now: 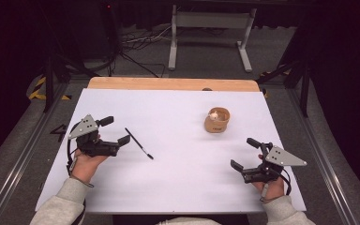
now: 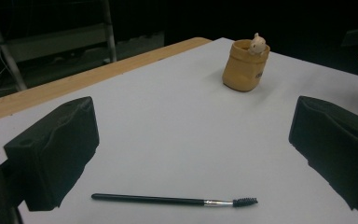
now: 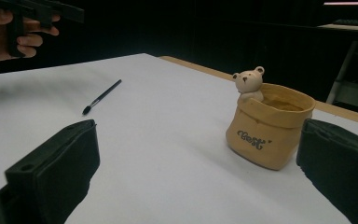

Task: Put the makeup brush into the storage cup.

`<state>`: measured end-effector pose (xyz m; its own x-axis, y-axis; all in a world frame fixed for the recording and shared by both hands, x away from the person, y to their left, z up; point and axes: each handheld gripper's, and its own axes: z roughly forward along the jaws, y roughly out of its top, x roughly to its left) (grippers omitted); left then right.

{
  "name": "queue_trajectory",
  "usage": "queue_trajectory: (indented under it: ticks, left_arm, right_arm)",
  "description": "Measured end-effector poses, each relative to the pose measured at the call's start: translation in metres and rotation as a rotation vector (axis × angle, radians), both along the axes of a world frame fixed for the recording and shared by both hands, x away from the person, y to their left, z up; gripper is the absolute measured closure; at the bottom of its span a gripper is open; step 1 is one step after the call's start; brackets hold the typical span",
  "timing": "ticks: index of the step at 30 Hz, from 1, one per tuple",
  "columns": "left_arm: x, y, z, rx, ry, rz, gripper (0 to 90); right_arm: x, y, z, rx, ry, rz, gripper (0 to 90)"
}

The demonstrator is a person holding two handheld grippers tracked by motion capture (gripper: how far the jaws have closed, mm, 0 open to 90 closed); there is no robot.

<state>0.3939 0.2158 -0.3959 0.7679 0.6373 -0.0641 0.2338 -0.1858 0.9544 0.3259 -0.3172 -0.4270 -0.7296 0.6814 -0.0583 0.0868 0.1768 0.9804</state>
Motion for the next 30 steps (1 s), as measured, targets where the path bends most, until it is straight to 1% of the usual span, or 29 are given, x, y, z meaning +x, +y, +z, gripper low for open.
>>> queue_trajectory:
  ticks: [2, 4, 6, 7, 8, 11, 12, 14, 15, 16, 18, 19, 20, 21, 22, 24, 25, 26, 27, 28, 30]
  left_arm:
    - [0.002, -0.001, 0.000, 0.008, 0.004, 0.002, 1.8]
    - [0.007, -0.003, 0.003, 0.043, 0.005, -0.004, 1.8]
    - [0.009, -0.005, 0.004, 0.062, 0.006, -0.012, 2.1]
    - [0.011, -0.006, 0.006, 0.078, 0.009, -0.013, 2.4]
    - [0.013, -0.008, 0.007, 0.096, 0.024, -0.023, 2.7]
    - [0.019, -0.012, 0.011, 0.148, 0.038, -0.033, 2.6]
    - [0.020, -0.014, 0.012, 0.155, 0.044, -0.033, 2.1]
    - [0.023, -0.016, 0.015, 0.172, 0.091, -0.028, 0.8]
    - [0.024, -0.017, 0.016, 0.182, 0.104, -0.027, 0.8]
    - [0.024, -0.017, 0.016, 0.182, 0.104, -0.027, 1.3]
    - [0.024, -0.021, 0.019, 0.209, 0.109, -0.036, 1.6]
    - [0.024, -0.021, 0.019, 0.209, 0.109, -0.036, 1.6]
    - [0.025, -0.023, 0.020, 0.231, 0.111, -0.044, 1.6]
    - [0.027, -0.026, 0.020, 0.254, 0.126, -0.051, 1.6]
    - [0.029, -0.026, 0.021, 0.268, 0.127, -0.057, 1.4]
    - [0.032, -0.028, 0.021, 0.300, 0.147, -0.073, 1.1]
    - [0.032, -0.028, 0.021, 0.300, 0.147, -0.073, 0.9]
    - [0.034, -0.030, 0.021, 0.328, 0.153, -0.080, 0.7]
    - [0.034, -0.030, 0.021, 0.328, 0.153, -0.080, 0.4]
    - [0.035, -0.031, 0.022, 0.347, 0.142, -0.094, 0.4]
    - [0.036, -0.033, 0.024, 0.372, 0.143, -0.118, 0.2]
  right_arm:
    - [0.000, 0.000, 0.000, 0.001, 0.001, 0.002, 0.0]
    - [0.000, -0.001, 0.000, 0.002, 0.002, 0.004, 0.0]
    - [-0.001, -0.001, -0.001, 0.002, 0.003, 0.002, 0.0]
    - [-0.001, -0.001, -0.001, 0.003, 0.005, 0.002, 0.0]
    - [-0.001, -0.001, -0.001, 0.002, 0.006, 0.001, 0.0]
    - [-0.001, 0.000, -0.001, 0.003, 0.006, 0.005, 0.0]
    - [-0.001, 0.000, -0.001, 0.003, 0.007, 0.006, 0.0]
    - [-0.001, 0.000, -0.001, 0.005, 0.008, 0.009, 0.0]
    - [0.000, 0.000, -0.001, 0.006, 0.009, 0.011, 0.0]
    - [0.000, 0.000, -0.001, 0.006, 0.009, 0.011, 0.0]
    - [0.000, -0.001, -0.003, 0.009, 0.025, 0.015, 0.0]
    - [0.000, -0.001, -0.003, 0.013, 0.034, 0.015, 0.0]
    - [0.001, -0.002, -0.004, 0.020, 0.037, 0.014, 0.0]
    - [0.001, -0.002, -0.004, 0.020, 0.037, 0.014, 0.0]
    - [0.000, -0.003, -0.003, 0.022, 0.035, 0.013, 0.0]
    - [0.000, -0.003, -0.003, 0.021, 0.033, 0.013, 0.0]
    - [0.000, -0.003, -0.003, 0.021, 0.033, 0.013, 0.0]
    - [-0.001, -0.003, -0.003, 0.019, 0.036, 0.020, 0.0]
    - [-0.001, -0.003, -0.003, 0.019, 0.036, 0.020, 0.0]
    - [-0.001, -0.003, -0.003, 0.019, 0.037, 0.022, 0.0]
    - [-0.001, -0.003, -0.004, 0.018, 0.043, 0.025, 0.0]
